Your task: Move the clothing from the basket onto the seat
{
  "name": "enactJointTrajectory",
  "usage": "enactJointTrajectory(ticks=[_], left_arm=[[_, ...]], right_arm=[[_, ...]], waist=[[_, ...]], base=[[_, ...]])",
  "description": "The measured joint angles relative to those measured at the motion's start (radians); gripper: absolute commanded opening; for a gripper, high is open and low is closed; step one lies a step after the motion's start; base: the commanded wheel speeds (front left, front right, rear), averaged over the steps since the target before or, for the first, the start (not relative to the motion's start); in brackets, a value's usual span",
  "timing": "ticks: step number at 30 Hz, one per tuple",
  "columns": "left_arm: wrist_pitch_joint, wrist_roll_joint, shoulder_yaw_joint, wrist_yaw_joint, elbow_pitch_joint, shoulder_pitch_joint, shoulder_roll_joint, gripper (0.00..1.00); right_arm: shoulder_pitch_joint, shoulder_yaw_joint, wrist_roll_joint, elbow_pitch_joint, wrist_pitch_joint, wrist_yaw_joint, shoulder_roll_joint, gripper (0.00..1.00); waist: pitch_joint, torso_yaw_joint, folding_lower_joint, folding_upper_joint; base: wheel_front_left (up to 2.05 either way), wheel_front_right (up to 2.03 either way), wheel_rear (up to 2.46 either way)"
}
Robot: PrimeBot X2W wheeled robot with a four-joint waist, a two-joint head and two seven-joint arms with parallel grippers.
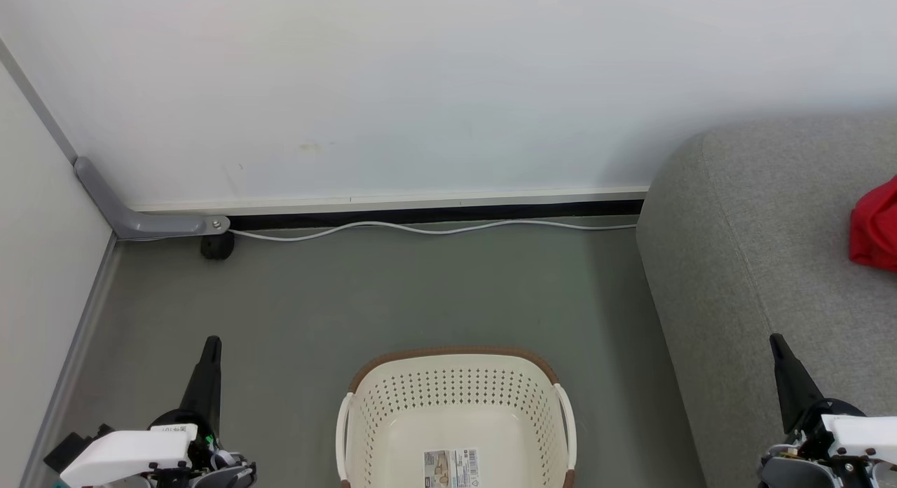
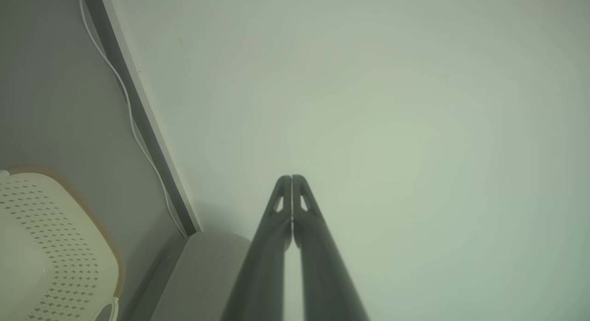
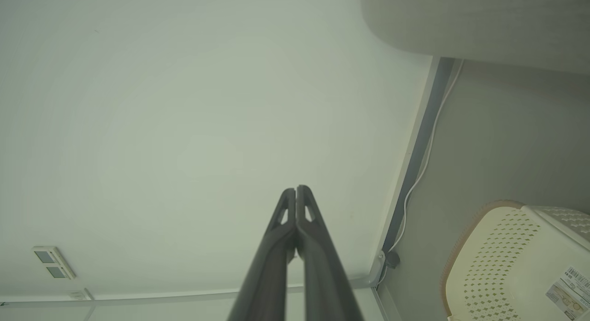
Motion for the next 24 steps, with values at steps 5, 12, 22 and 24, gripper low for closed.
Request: enactJointTrajectory(ticks=[5, 12, 22, 24], left_arm=[[0.0, 0.0, 0.0, 0.0, 0.0, 0.0, 0.0, 0.0], [0.0, 0.0, 0.0, 0.0, 0.0, 0.0, 0.0, 0.0], [0.0, 0.0, 0.0, 0.0, 0.0, 0.0, 0.0, 0.0], [0.0, 0.0, 0.0, 0.0, 0.0, 0.0, 0.0, 0.0]], right_arm=[[0.0, 0.0, 0.0, 0.0, 0.0, 0.0, 0.0, 0.0], [0.0, 0.0, 0.0, 0.0, 0.0, 0.0, 0.0, 0.0], [0.0, 0.0, 0.0, 0.0, 0.0, 0.0, 0.0, 0.0], [0.0, 0.0, 0.0, 0.0, 0.0, 0.0, 0.0, 0.0]], waist=[[0.0, 0.0, 0.0, 0.0], [0.0, 0.0, 0.0, 0.0], [0.0, 0.0, 0.0, 0.0], [0.0, 0.0, 0.0, 0.0]], base=[[0.0, 0.0, 0.0], [0.0, 0.0, 0.0], [0.0, 0.0, 0.0], [0.0, 0.0, 0.0]])
